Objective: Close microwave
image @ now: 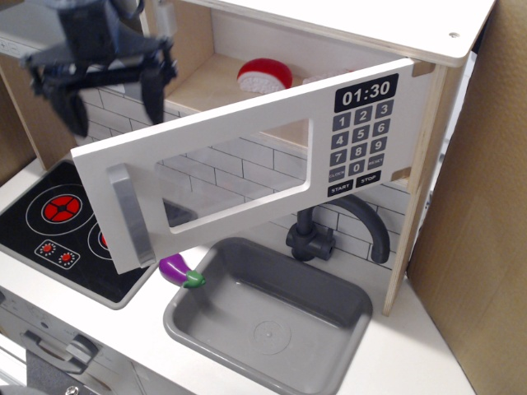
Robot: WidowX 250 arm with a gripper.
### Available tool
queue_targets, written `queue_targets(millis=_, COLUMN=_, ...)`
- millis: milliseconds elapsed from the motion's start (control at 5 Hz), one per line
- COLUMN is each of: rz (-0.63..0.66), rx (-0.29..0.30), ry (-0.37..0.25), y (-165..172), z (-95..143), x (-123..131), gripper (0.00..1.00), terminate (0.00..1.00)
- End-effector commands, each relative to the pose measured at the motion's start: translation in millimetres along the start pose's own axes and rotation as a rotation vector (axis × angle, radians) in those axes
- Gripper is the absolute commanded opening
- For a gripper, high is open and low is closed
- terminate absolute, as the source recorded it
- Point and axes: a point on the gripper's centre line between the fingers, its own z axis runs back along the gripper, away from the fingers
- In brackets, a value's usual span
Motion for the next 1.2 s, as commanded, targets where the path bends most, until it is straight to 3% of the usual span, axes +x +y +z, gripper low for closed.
queue_targets(millis=0, rz=-0.170, rx=-0.039, ry=-0.084, y=-19, z=48, x=5, gripper=1.00, terminate=0.00)
queue_targets(millis=200, rz=-0.332, rx=-0.050, ry=-0.086, y=-28, z=54, x=-2, gripper=1.00, terminate=0.00)
queue_targets(millis=400, rz=-0.476, rx=-0.059, ry=-0.020, y=-32, z=53, x=-8, gripper=1.00, terminate=0.00)
queue_targets(millis=800, rz=-0.673, rx=-0.116, ry=0.030, y=-42, z=51, x=-19, gripper=1.00, terminate=0.00)
queue_targets(millis=1000, rz=-0.754, rx=-0.092, ry=0.039, y=-44, z=43, x=-23, gripper=1.00, terminate=0.00)
